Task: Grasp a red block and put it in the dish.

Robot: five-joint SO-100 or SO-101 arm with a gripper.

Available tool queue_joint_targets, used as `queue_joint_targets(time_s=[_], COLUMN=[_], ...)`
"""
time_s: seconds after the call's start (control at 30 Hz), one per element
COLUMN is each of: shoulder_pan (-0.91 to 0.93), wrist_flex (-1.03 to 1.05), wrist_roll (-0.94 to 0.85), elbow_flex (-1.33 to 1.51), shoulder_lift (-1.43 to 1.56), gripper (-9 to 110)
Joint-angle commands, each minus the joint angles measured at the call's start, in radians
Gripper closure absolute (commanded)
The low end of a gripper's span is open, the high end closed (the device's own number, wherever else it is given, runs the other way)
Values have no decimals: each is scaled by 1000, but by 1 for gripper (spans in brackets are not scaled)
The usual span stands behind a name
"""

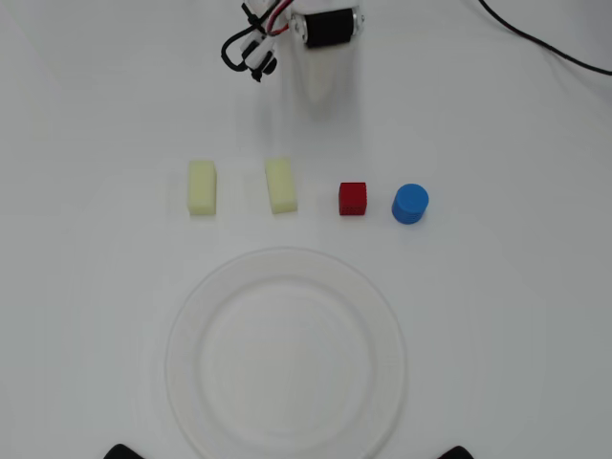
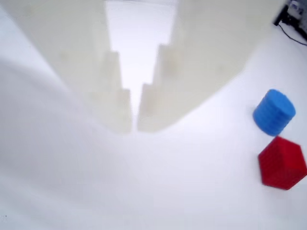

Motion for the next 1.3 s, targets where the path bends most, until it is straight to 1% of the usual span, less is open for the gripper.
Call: queue_joint_targets(time_s=[0.0, 0.1, 0.2, 0.33, 0.43, 0.7, 0.93, 1.27], shoulder_pan=[-29, -57, -87, -141, -178, -218, -186, -120], wrist_flex=[-14, -15, -15, -29, -64, -133, -241, -265], wrist_roll=[9, 31, 64, 100, 103, 114, 103, 78], elbow_flex=[-163, -264, -365, -462, -492, -535, -540, -578], shoulder_lift=[-149, -272, -390, -509, -574, -738, -838, -927], gripper=[97, 85, 77, 70, 68, 67, 69, 70])
